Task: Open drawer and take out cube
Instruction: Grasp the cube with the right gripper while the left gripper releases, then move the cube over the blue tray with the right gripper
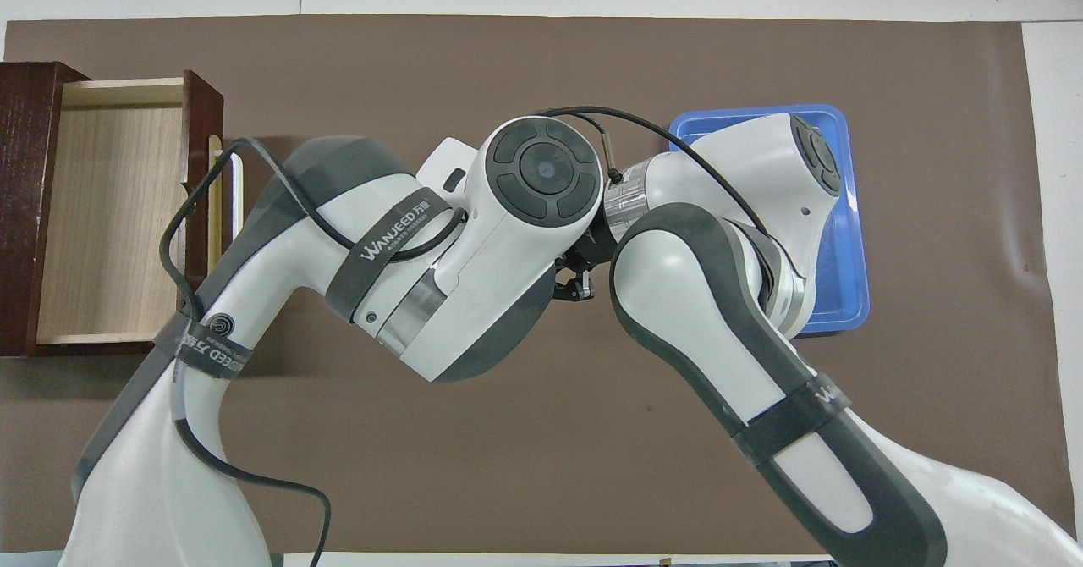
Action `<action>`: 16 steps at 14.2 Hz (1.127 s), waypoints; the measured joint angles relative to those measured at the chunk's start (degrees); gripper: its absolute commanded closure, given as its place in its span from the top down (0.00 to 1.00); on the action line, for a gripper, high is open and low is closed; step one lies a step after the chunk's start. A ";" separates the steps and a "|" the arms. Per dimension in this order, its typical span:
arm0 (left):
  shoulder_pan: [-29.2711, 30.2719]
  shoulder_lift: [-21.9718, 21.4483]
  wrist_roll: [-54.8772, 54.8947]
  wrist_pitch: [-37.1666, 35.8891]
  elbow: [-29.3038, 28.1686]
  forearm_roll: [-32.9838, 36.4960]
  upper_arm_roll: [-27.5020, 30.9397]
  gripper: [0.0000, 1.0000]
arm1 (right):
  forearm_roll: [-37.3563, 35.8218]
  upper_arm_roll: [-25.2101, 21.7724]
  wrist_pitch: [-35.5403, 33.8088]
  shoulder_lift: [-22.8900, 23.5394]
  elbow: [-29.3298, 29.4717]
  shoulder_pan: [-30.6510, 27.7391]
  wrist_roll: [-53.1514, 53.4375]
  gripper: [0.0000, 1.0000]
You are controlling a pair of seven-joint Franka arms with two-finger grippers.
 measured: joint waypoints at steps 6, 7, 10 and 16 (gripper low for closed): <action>0.00 0.00 0.00 0.00 0.01 0.00 0.00 1.00 | 0.00 0.00 0.01 0.00 0.01 0.00 0.00 0.00; 0.02 -0.01 -0.08 0.00 0.05 0.01 0.04 1.00 | 0.00 -0.01 0.03 0.00 0.01 -0.01 0.00 0.00; 0.94 -0.61 -0.26 -0.04 0.33 0.03 0.38 1.00 | 0.00 -0.09 0.03 0.00 0.01 -0.07 0.00 0.00; 11.38 -2.47 7.67 0.45 -4.09 0.67 0.86 1.00 | 0.00 -0.17 0.41 0.02 0.11 -0.18 0.01 0.00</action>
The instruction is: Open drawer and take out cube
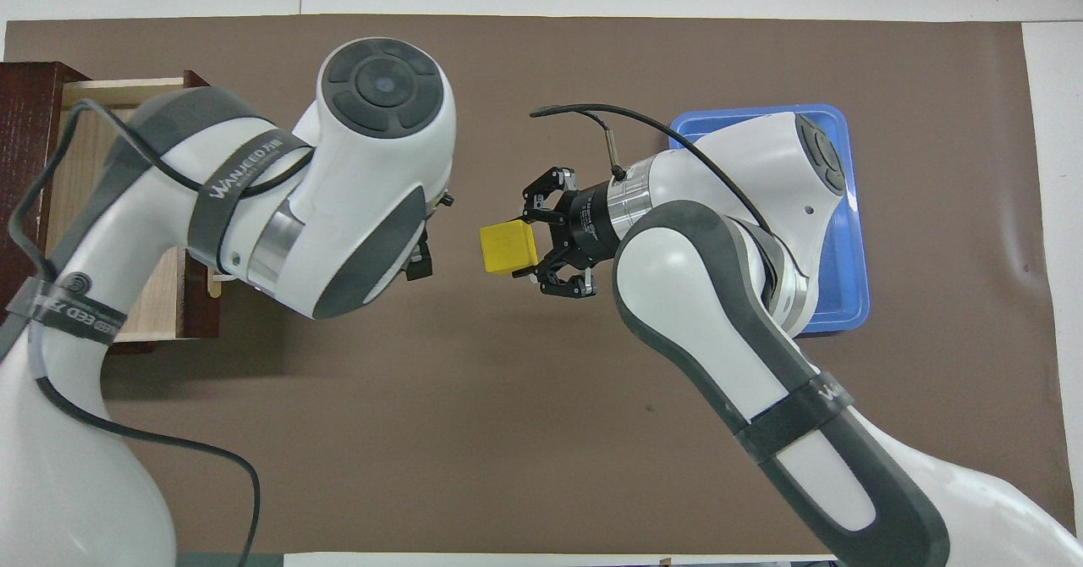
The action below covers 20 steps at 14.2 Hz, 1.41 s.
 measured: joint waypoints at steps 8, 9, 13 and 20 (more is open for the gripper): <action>21.85 -2.92 30.46 14.53 -10.84 -0.13 0.14 1.00 | -0.19 -0.37 -10.36 0.00 3.61 -14.15 -3.82 0.00; 22.04 -2.98 30.92 14.58 -10.94 -0.15 -0.01 1.00 | -0.49 -0.42 -11.20 0.07 3.59 -15.50 -4.99 0.00; 23.64 -3.23 31.40 14.75 -11.16 -0.04 -0.36 1.00 | -4.08 -0.57 -13.60 1.79 2.38 -20.93 -9.96 0.00; 32.59 -3.51 32.96 16.14 -11.61 3.41 0.13 1.00 | -6.32 -0.82 -14.34 6.05 -1.67 -31.66 -19.03 0.00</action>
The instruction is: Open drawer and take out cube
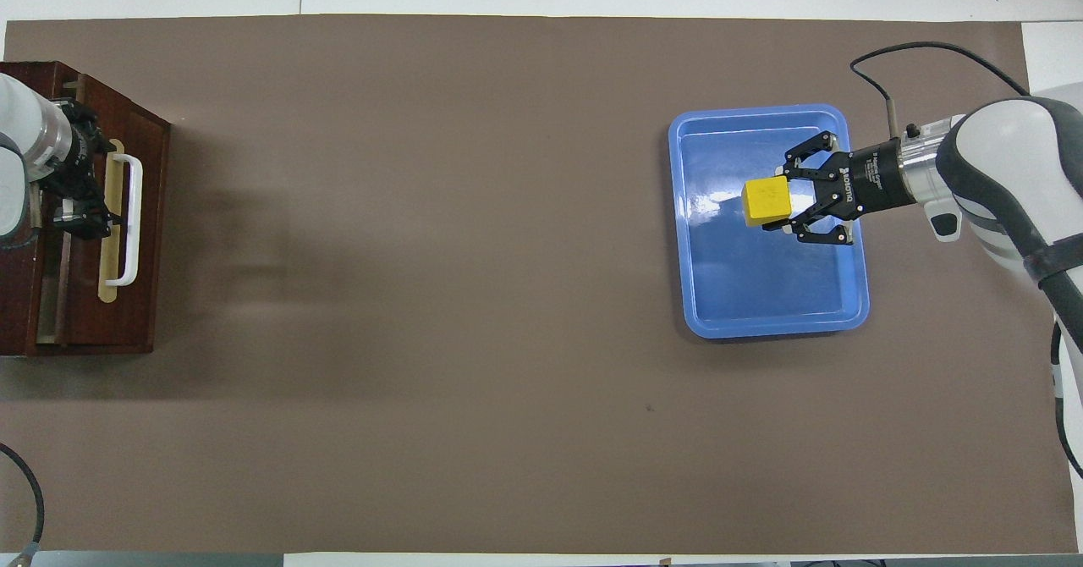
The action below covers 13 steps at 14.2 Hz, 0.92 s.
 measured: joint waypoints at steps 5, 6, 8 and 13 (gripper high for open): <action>1.43 -0.03 0.38 0.32 -0.08 0.12 -0.16 1.00 | -0.06 -0.03 2.72 1.48 -3.77 -2.18 -3.53 0.00; 1.43 -0.03 0.74 0.24 -0.03 0.22 -0.18 1.00 | -0.02 0.00 3.46 1.47 -4.41 -2.18 -4.42 0.00; 1.18 -0.16 4.09 -1.57 1.08 0.78 -0.38 1.00 | 0.92 0.02 5.09 1.57 -5.98 -2.18 -7.84 0.00; -1.17 -4.84 20.82 -12.96 7.17 -3.57 -3.29 1.00 | 2.55 0.36 7.75 1.97 -8.22 -2.09 -11.38 0.00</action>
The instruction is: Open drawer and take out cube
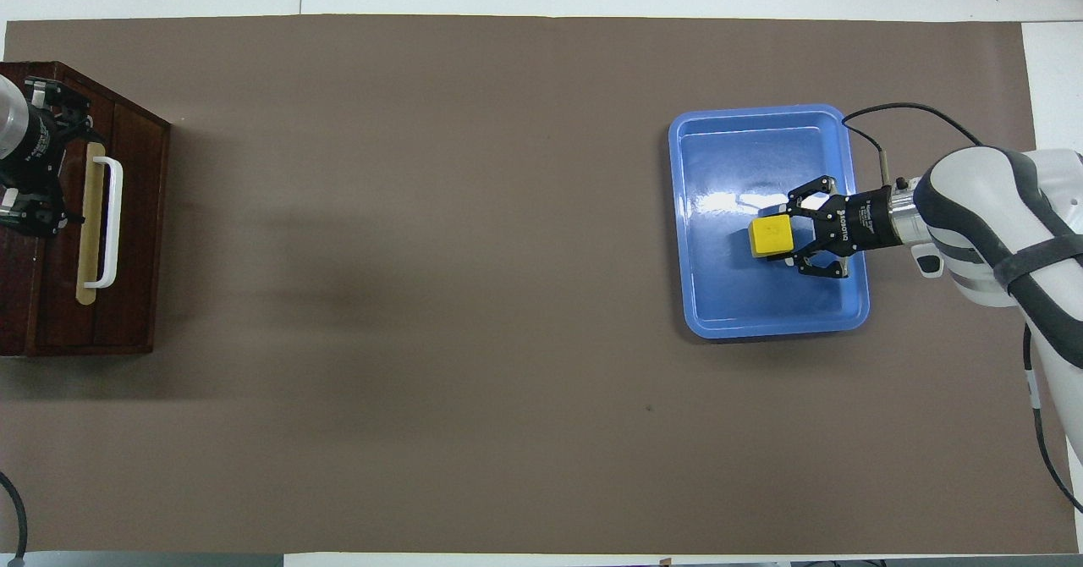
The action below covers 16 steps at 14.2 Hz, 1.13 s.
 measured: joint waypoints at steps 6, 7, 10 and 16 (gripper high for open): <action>-1.55 -7.76 38.07 -9.92 0.12 -5.65 -0.68 1.00 | 0.34 0.20 2.63 -0.12 -1.59 0.26 -2.25 0.09; -1.55 -7.72 44.16 -9.92 0.10 -5.67 -0.53 1.00 | 0.35 0.20 2.63 -0.15 -1.62 0.26 -2.29 0.36; -1.53 -7.51 56.89 -10.59 0.06 -6.77 -0.15 1.00 | 0.60 0.20 2.63 -0.14 -1.69 0.27 -2.98 1.00; -5.01 -7.42 74.64 -13.51 0.82 -10.23 3.44 1.00 | 0.81 0.47 2.63 -0.14 -1.90 0.92 -6.48 1.00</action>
